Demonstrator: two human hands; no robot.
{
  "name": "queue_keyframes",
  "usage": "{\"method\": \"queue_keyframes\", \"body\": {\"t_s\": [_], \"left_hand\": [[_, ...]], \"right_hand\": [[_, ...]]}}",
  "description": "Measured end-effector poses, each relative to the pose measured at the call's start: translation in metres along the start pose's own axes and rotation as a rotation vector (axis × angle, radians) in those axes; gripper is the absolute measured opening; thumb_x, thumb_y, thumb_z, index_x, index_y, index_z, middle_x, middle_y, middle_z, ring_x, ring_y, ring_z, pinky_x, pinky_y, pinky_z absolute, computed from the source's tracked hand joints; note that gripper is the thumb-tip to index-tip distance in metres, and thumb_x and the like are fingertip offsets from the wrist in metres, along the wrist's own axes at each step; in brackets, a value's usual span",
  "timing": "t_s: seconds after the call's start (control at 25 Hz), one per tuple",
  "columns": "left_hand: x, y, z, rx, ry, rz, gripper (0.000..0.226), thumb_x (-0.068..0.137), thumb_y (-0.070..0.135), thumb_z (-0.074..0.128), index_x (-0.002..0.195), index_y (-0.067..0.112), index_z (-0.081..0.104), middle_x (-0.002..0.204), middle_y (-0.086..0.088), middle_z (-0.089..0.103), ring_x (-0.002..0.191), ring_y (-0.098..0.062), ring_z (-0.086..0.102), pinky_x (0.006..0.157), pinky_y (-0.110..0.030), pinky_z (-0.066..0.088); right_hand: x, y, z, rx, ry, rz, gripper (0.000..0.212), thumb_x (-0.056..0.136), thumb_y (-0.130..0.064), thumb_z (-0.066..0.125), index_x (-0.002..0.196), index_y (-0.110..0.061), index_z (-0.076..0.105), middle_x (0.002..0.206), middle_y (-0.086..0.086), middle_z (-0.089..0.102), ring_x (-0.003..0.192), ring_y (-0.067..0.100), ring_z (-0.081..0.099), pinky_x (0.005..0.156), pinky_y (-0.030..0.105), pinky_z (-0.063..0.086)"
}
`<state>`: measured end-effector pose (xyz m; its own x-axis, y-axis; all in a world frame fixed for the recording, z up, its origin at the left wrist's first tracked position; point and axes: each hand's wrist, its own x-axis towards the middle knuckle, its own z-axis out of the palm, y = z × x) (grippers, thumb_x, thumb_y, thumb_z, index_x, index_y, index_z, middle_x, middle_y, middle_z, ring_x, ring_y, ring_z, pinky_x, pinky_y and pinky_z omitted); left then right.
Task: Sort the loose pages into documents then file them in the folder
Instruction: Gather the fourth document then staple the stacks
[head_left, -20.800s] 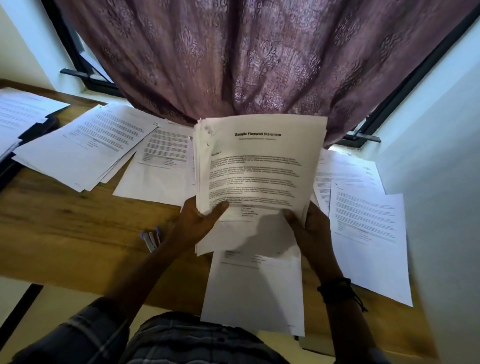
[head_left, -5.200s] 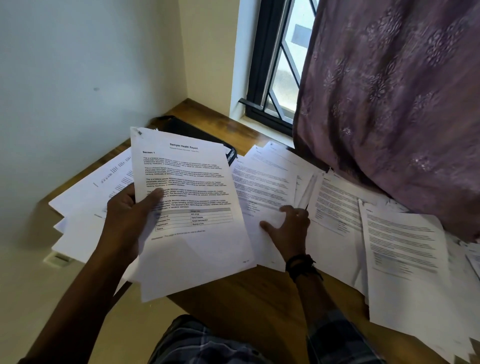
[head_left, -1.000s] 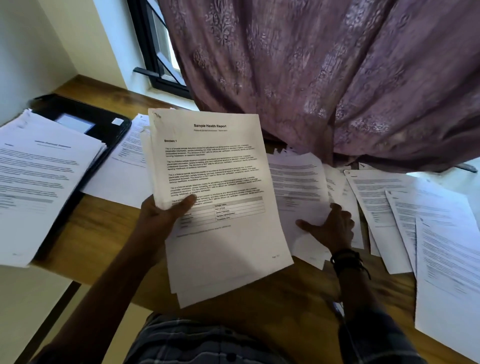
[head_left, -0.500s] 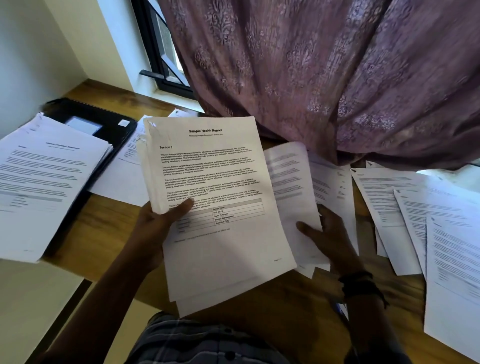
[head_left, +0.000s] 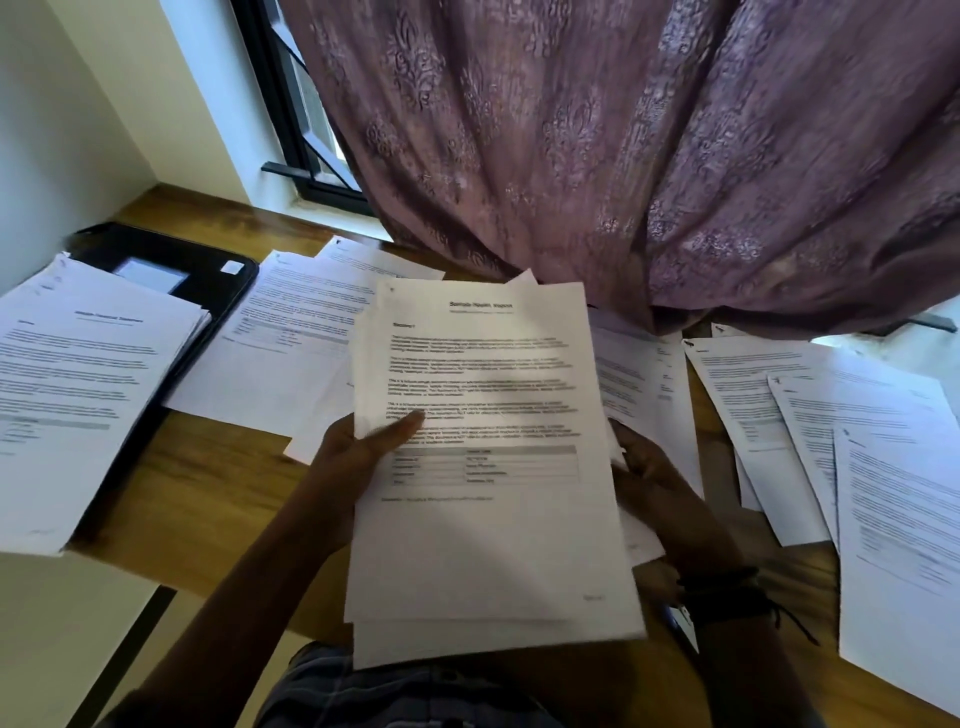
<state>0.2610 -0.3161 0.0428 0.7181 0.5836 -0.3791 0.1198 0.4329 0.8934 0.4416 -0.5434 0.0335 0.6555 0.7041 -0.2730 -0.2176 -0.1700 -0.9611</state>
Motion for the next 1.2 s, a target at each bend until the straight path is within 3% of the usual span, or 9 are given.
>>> {"method": "queue_keyframes", "body": {"t_s": [0.08,0.12,0.24,0.36,0.6,0.84,1.04,1.12,1.2], "left_hand": [[0.000,0.003,0.011,0.056,0.006,0.074,0.022,0.090,0.016,0.065,0.112,0.019,0.069,0.105,-0.002,0.076,0.097,-0.025,0.073,0.077,-0.039,0.060],[0.001,0.006,0.015,0.071,0.010,0.119,0.024,0.090,0.016,0.066,0.114,0.019,0.068,0.107,-0.001,0.075,0.098,-0.024,0.072,0.081,-0.041,0.059],[0.002,0.021,0.025,0.110,0.001,0.275,0.033,0.089,0.018,0.067,0.122,0.019,0.065,0.111,0.002,0.074,0.101,-0.020,0.071,0.083,-0.038,0.059],[0.004,0.029,0.033,0.136,-0.028,0.377,0.033,0.084,0.024,0.069,0.117,0.022,0.065,0.110,0.005,0.074,0.100,-0.017,0.071,0.080,-0.033,0.060],[0.011,0.002,0.039,0.144,-0.047,0.356,0.036,0.079,0.025,0.070,0.115,0.023,0.066,0.112,0.005,0.073,0.105,-0.017,0.069,0.088,-0.040,0.058],[0.018,-0.010,0.038,0.153,-0.104,0.368,0.033,0.081,0.017,0.072,0.104,0.040,0.070,0.110,0.012,0.073,0.106,-0.013,0.068,0.082,-0.029,0.059],[0.021,-0.017,0.040,0.356,-0.136,0.429,0.034,0.084,0.020,0.069,0.119,0.018,0.067,0.115,0.016,0.071,0.109,-0.010,0.067,0.087,-0.020,0.054],[0.020,-0.017,0.045,0.340,-0.153,0.447,0.033,0.088,0.014,0.068,0.121,0.012,0.067,0.116,0.011,0.071,0.110,-0.009,0.067,0.088,-0.020,0.054],[0.015,-0.016,0.052,0.307,-0.167,0.443,0.032,0.088,0.012,0.067,0.120,0.013,0.068,0.116,0.007,0.072,0.110,-0.010,0.067,0.090,-0.024,0.054]], "right_hand": [[0.003,-0.009,0.006,-0.065,0.018,-0.013,0.043,0.085,-0.065,0.045,0.110,-0.031,0.054,0.101,-0.002,0.071,0.102,0.022,0.068,0.080,0.029,0.057],[0.003,-0.010,0.004,-0.069,0.030,-0.050,0.046,0.083,-0.065,0.041,0.110,-0.030,0.054,0.098,-0.004,0.073,0.096,0.017,0.070,0.077,0.028,0.058],[-0.006,-0.017,0.009,-0.201,-0.003,-0.241,0.027,0.084,-0.037,0.054,0.110,-0.031,0.059,0.101,-0.023,0.072,0.099,0.003,0.068,0.074,0.016,0.055],[-0.010,-0.011,0.010,-0.303,0.120,-0.379,0.029,0.080,-0.024,0.066,0.107,-0.033,0.060,0.104,-0.034,0.067,0.101,-0.005,0.065,0.078,0.012,0.053],[-0.017,0.023,0.011,-0.263,0.172,-0.347,0.044,0.078,-0.039,0.076,0.117,-0.026,0.060,0.115,-0.017,0.068,0.107,0.007,0.066,0.083,0.023,0.057],[-0.017,0.042,0.016,-0.211,0.219,-0.281,0.029,0.089,-0.014,0.065,0.115,-0.025,0.061,0.115,-0.019,0.069,0.108,0.005,0.065,0.086,0.028,0.058],[-0.025,0.035,0.001,-0.145,0.093,-0.139,0.044,0.090,-0.040,0.062,0.129,-0.020,0.055,0.126,-0.006,0.065,0.115,0.011,0.063,0.090,0.034,0.056],[-0.026,0.029,-0.022,-0.166,0.185,-0.124,0.062,0.085,-0.057,0.062,0.132,-0.019,0.051,0.129,-0.005,0.063,0.118,0.012,0.060,0.094,0.030,0.053],[-0.024,0.031,-0.057,-0.398,0.400,-0.105,0.064,0.090,-0.050,0.060,0.140,-0.014,0.045,0.140,-0.004,0.052,0.127,0.010,0.050,0.101,0.024,0.043]]}}
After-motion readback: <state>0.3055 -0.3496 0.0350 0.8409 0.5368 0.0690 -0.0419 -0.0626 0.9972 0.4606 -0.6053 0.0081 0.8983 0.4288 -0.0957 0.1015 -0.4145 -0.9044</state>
